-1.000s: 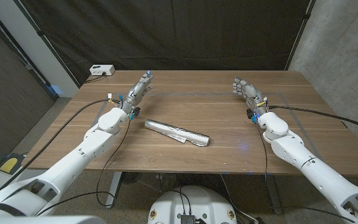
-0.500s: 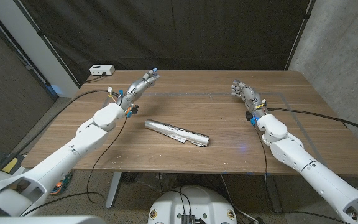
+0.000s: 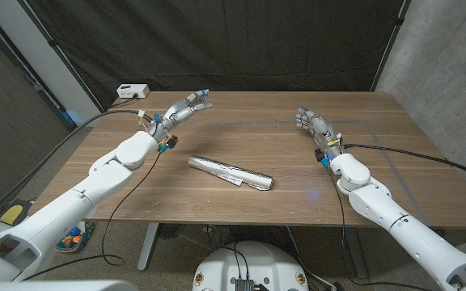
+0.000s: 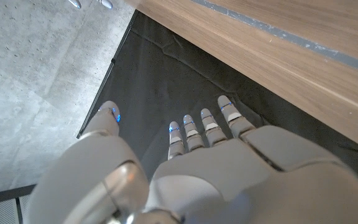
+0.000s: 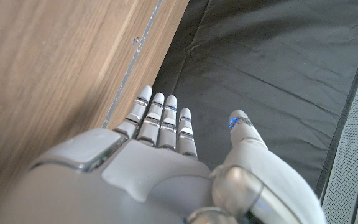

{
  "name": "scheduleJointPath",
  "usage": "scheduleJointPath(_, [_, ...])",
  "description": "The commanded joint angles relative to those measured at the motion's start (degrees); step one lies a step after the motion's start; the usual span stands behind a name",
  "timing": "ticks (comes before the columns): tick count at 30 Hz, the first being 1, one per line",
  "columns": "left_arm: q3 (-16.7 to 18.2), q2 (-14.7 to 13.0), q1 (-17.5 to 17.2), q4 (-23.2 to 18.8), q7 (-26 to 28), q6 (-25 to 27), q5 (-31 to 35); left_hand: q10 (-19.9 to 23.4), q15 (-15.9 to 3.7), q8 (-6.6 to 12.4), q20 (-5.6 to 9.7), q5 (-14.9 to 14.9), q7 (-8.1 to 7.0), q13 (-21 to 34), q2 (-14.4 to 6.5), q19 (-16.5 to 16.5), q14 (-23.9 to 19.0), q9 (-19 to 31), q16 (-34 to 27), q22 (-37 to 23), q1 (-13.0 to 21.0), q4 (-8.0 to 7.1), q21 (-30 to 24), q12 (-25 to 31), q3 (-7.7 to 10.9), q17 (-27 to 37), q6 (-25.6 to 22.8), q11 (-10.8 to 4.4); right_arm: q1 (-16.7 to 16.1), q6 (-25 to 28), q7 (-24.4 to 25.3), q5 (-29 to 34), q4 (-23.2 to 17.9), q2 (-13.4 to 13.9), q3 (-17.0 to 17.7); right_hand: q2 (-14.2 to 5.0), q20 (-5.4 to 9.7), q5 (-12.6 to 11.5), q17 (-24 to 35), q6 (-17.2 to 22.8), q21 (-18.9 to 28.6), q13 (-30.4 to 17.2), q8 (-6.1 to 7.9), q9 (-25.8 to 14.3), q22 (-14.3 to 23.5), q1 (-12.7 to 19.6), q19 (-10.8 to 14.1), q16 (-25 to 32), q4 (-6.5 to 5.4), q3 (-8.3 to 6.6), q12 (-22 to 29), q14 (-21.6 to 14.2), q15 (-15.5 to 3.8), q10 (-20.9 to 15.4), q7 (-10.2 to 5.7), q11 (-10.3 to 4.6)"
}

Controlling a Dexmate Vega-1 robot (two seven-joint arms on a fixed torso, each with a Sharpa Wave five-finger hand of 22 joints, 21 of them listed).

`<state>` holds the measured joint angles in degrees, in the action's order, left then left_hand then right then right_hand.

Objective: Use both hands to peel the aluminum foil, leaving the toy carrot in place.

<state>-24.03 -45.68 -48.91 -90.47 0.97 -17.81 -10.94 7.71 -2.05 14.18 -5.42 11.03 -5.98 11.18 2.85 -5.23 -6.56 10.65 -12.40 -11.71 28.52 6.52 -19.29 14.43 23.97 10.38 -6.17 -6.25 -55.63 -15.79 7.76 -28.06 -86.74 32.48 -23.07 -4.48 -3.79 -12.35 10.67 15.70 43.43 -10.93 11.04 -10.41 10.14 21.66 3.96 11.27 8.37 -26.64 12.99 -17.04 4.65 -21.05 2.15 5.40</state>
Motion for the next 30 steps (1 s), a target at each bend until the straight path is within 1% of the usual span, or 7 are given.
scheduleJointPath(1, [1.1, -4.3, -1.4, -5.0, -0.9, 0.6, 4.6, 1.1, -3.39, 0.59, 0.3, 0.5, -0.23, 0.0, 1.1, -0.6, -1.0, 0.1, 0.0, 0.0, 2.1, 1.28, -0.4, 0.0, -0.13, 0.0, -1.8, -0.38, -1.9, -1.9, 1.8, 2.0, -1.6, -0.8, -0.5, -0.44, -0.22, 0.1, 0.0, 0.7, -0.1, 0.1, 0.26, -0.1, 0.2, 0.0, 0.7, 0.3, -0.23, -0.03, 0.3, -0.5, -0.04, -0.9, 0.0, 0.16])
scheduleJointPath(3, [1.1, -4.7, -1.4, -5.2, -1.5, 0.6, 4.7, 1.4, -3.36, 0.61, 0.22, 0.6, -0.01, 0.0, 1.4, -0.6, -1.0, 0.1, 0.1, 0.0, 2.6, 1.56, -0.4, 0.0, -0.15, 0.0, -2.1, -0.56, -1.9, -2.1, 2.0, 2.4, -1.7, -0.9, -0.6, -0.42, -0.19, 0.1, 0.0, 0.8, -0.1, 0.1, 0.27, -0.1, 0.2, 0.0, 0.7, 0.3, -0.22, -0.04, 0.3, -0.6, -0.06, -0.9, 0.0, 0.12])
scheduleJointPath(7, [1.0, -7.3, -0.7, -6.7, -5.4, 1.3, 5.0, 2.5, -3.54, 0.66, 0.38, 0.8, -0.11, 0.0, 1.7, -0.8, -1.3, 0.1, 0.2, 0.0, 4.0, 2.17, -0.4, 0.1, -0.04, 0.0, -3.0, -0.86, -1.9, -2.7, 3.0, 4.3, -2.4, -1.0, -0.9, -0.39, 0.02, 0.1, 0.0, 0.9, -0.1, 0.1, 0.28, -0.1, 0.2, 0.1, 1.0, 0.3, -0.13, -0.1, 0.4, -0.7, -0.52, -1.1, -0.03, 0.05])
scheduleJointPath(11, [0.9, -10.1, -0.5, -9.7, -7.7, 4.5, 7.0, 2.9, -3.3, 0.55, 0.07, 1.0, 0.25, 0.0, 1.6, -0.9, -1.7, 0.1, 0.3, 0.0, 5.3, 2.55, -0.4, 0.0, 0.21, 0.0, -3.4, -0.69, -1.5, -3.0, 3.4, 5.4, -2.5, -1.2, -1.0, -0.35, 0.12, 0.1, -0.1, 1.1, -0.1, 0.1, 0.32, -0.1, 0.2, 0.1, 1.2, 0.2, -0.05, -0.15, 0.3, -0.8, -0.59, -1.1, -0.19, -0.01])
scheduleJointPath(20, [0.6, -12.7, 0.5, -11.5, -12.8, 6.3, 6.7, 4.6, -3.61, 0.62, 0.25, 1.3, 0.3, -0.1, 1.4, -1.4, -2.8, 0.1, 0.4, 0.0, 7.9, 2.79, -0.5, -0.1, 0.54, 0.0, -5.4, -1.04, -0.9, -3.6, 3.4, 6.6, -2.6, -1.7, -1.5, -0.31, 0.09, 0.1, -0.1, 1.3, -0.2, 0.1, 0.3, -0.1, 0.2, 0.1, 1.3, 0.2, -0.01, -0.21, 0.4, -1.0, -0.58, -1.5, -0.3, 0.05])
scheduleJointPath(23, [0.2, -13.5, 1.2, -12.4, -14.4, 7.3, 7.5, 5.3, -3.18, 0.47, -0.29, 1.4, 0.71, -0.1, 0.9, -1.5, -3.0, 0.1, 0.5, -0.1, 9.4, 2.78, -0.5, -0.2, 0.94, 0.0, -6.0, -0.8, -0.8, -3.6, 3.2, 6.7, -2.4, -2.0, -1.8, -0.32, 0.07, 0.1, -0.1, 1.3, -0.3, 0.1, 0.28, -0.1, 0.2, 0.1, 1.3, 0.2, -0.02, -0.24, 0.4, -1.0, -0.59, -1.4, -0.29, -0.05])
scheduleJointPath(30, [-0.3, -14.9, 2.8, -13.7, -17.9, 8.6, 8.2, 6.6, -3.14, 0.46, -0.27, 1.4, 0.45, -0.1, 1.1, -2.0, -4.0, 0.2, 0.4, -0.1, 10.9, 2.82, -0.7, -0.1, 0.96, 0.0, -7.2, -1.18, -0.8, -4.6, 3.2, 6.9, -1.6, -3.0, -2.2, -0.33, 0.03, 0.1, -0.1, 1.4, -0.4, 0.1, 0.25, -0.1, 0.2, 0.1, 1.4, 0.2, -0.04, -0.28, 0.4, -1.1, -0.48, -1.6, -0.29, 0.0])
